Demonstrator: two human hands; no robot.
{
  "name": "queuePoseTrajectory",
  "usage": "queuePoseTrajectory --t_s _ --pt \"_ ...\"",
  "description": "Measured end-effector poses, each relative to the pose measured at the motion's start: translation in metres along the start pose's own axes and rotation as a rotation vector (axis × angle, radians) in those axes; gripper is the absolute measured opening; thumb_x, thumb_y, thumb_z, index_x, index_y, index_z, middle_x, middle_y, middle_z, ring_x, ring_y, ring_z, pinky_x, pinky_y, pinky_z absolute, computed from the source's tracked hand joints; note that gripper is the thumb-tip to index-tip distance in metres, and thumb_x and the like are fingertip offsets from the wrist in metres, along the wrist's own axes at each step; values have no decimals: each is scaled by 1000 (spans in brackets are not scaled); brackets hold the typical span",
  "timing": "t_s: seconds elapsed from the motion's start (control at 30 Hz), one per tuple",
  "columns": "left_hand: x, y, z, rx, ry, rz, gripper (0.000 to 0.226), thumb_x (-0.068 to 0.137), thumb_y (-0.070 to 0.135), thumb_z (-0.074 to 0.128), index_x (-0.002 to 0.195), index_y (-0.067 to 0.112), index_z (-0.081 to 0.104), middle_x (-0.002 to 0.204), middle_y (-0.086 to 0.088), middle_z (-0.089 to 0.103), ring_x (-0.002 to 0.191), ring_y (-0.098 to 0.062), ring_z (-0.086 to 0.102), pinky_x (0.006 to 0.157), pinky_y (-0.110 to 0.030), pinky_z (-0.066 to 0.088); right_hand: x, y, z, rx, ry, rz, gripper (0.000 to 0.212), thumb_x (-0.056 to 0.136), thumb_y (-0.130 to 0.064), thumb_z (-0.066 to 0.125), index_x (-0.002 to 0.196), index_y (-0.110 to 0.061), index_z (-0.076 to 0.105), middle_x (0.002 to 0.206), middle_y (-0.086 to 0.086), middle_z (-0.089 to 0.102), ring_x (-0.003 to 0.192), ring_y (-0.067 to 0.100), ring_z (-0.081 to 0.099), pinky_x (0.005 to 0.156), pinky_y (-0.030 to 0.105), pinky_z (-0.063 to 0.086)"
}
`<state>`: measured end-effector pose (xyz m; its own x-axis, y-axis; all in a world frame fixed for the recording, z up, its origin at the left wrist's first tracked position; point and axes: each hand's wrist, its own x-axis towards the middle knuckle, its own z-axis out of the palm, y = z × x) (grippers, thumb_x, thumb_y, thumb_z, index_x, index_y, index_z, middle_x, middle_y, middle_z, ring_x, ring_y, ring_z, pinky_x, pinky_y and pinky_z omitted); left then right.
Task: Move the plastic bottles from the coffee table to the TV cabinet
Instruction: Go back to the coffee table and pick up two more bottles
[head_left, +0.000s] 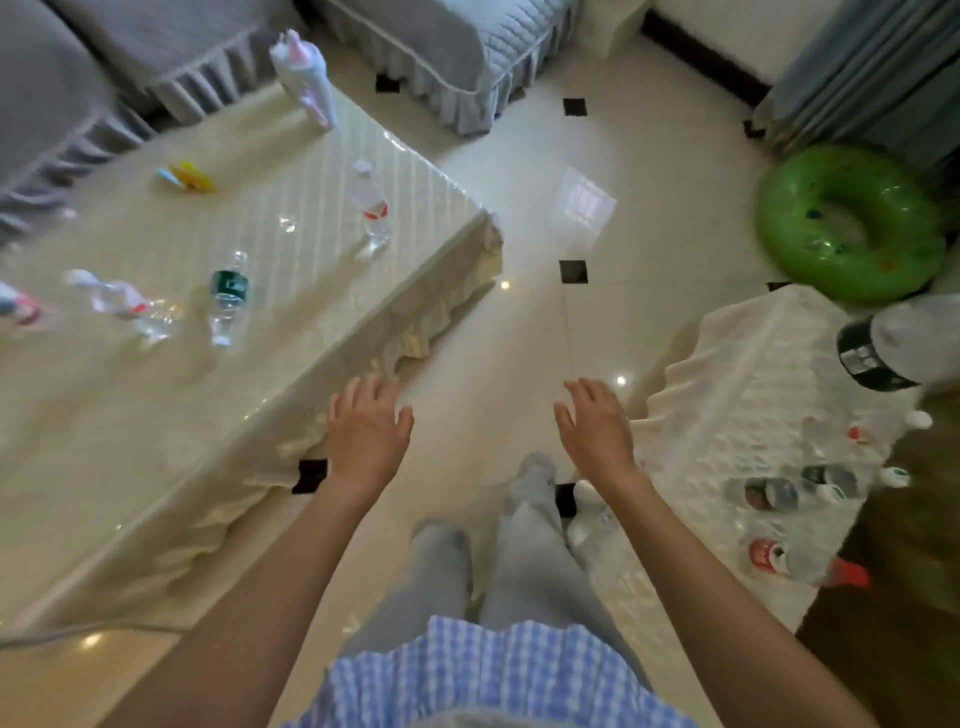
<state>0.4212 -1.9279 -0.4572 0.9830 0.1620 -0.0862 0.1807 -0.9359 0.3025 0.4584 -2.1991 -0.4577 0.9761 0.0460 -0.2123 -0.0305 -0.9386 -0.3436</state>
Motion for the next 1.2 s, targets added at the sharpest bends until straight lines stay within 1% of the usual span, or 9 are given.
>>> queuePoseTrajectory --t_s 0.07,0.17,0.37,0.5,0.63,0.73,0.8,1.0,1.2 --pt "-18 -36 -7 17 14 -72 49 81 36 37 114 8 60 115 -15 60 106 -35 54 90 -46 43 1 -34 11 -18 -39 -79 40 96 -30 45 131 -10 50 132 10 52 128 27 41 107 40 32" --pt "-43 -80 -16 23 57 -197 44 83 30 48 120 8 59 122 -18 58 113 -37 52 95 -48 42 2 -81 27 -33 -92 -199 42 97 -31 44 134 -12 48 138 8 48 132 27 37 110 41 30" --pt "-75 -134 -32 31 152 -416 42 89 29 55 126 9 57 125 -18 57 113 -38 51 96 -48 41 16 -168 54 -123 -205 -439 44 98 -33 42 137 -13 43 147 9 40 140 27 26 114 39 21" --pt "-77 -164 -39 34 219 -533 41 89 30 49 123 7 57 121 -16 57 110 -37 52 94 -49 41 37 -220 70 -159 -217 -627 41 95 -29 49 131 -10 49 140 10 48 136 28 34 111 39 26" --pt "-61 -195 -50 43 230 -620 41 89 30 50 121 6 57 121 -17 57 113 -37 51 94 -51 42 70 -274 85 -176 -237 -750 34 92 -25 50 122 -9 54 132 11 53 133 30 37 108 46 34" --pt "-38 -216 -61 42 209 -696 42 88 28 58 124 7 55 124 -17 56 116 -37 50 96 -53 40 99 -313 95 -208 -285 -818 39 95 -28 46 131 -11 48 141 10 46 138 30 31 112 46 28" --pt "-21 -230 -69 45 209 -723 42 86 27 59 124 7 56 125 -18 56 116 -37 50 95 -53 41 118 -338 101 -231 -316 -853 43 98 -31 43 136 -12 43 145 9 41 141 29 25 113 43 22" --pt "21 -272 -87 28 254 -776 41 82 23 63 119 6 57 120 -18 58 110 -39 54 88 -53 45 163 -406 113 -246 -368 -932 44 99 -32 40 138 -12 40 149 10 36 143 28 21 114 43 19" --pt "55 -324 -103 4 264 -744 42 82 24 64 119 5 58 120 -18 58 110 -38 55 89 -52 46 194 -460 128 -289 -360 -956 45 99 -32 39 140 -13 38 150 9 34 143 28 20 115 43 17"
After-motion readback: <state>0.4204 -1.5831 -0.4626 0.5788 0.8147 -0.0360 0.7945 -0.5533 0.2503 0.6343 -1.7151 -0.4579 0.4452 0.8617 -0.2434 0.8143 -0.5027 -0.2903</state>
